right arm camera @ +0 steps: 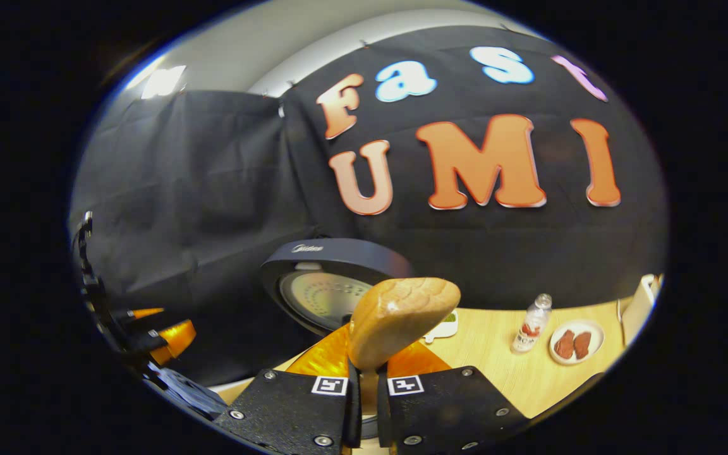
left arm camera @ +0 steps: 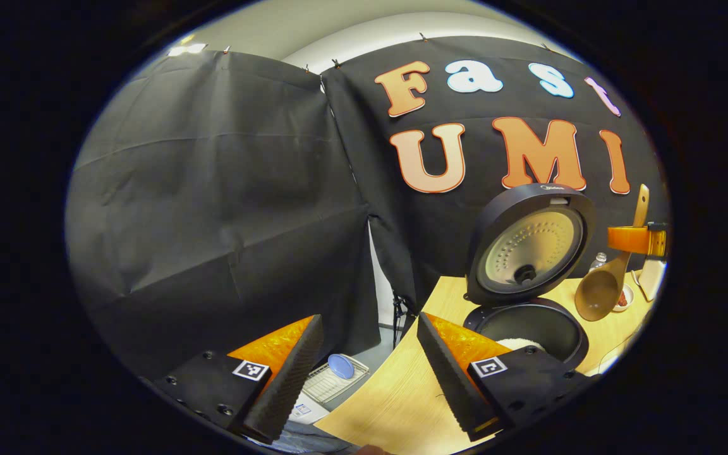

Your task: Close the left gripper, press the button to open the rice cooker; take a wooden spoon from the chopstick holder with the right hand, scoop a spoonful of rice and pour it into the rice cooker, then put the wooden spoon back into the chopstick holder.

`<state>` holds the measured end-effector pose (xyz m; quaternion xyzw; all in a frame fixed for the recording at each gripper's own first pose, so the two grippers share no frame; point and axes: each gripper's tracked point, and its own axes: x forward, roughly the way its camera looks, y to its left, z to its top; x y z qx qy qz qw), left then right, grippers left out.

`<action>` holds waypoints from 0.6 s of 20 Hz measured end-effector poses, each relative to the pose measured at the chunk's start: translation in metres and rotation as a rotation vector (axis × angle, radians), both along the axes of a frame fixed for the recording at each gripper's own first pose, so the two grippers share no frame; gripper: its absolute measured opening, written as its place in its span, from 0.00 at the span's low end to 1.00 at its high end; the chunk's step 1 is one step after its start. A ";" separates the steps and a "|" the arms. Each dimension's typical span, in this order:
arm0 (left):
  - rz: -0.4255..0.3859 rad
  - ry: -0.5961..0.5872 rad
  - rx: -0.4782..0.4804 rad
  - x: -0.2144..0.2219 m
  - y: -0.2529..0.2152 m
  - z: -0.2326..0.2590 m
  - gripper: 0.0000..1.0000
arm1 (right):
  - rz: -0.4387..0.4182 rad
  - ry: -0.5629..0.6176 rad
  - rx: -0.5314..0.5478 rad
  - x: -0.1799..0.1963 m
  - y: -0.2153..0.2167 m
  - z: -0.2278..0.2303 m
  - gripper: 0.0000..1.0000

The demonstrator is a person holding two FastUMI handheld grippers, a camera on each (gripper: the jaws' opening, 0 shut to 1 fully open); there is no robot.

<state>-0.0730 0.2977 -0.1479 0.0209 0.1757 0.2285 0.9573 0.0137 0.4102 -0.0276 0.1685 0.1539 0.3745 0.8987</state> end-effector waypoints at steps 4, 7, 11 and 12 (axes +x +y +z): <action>-0.020 0.001 -0.040 0.012 -0.037 0.004 0.93 | -0.115 0.143 0.084 0.024 -0.083 -0.020 0.09; -0.053 -0.018 -0.029 0.027 -0.062 0.020 1.00 | -0.226 0.186 0.075 0.033 -0.152 -0.051 0.09; -0.089 -0.035 -0.019 0.047 -0.088 0.037 0.95 | -0.347 0.257 0.073 0.029 -0.229 -0.088 0.09; -0.091 -0.039 -0.021 0.051 -0.095 0.041 0.97 | -0.374 0.276 0.065 0.029 -0.246 -0.099 0.10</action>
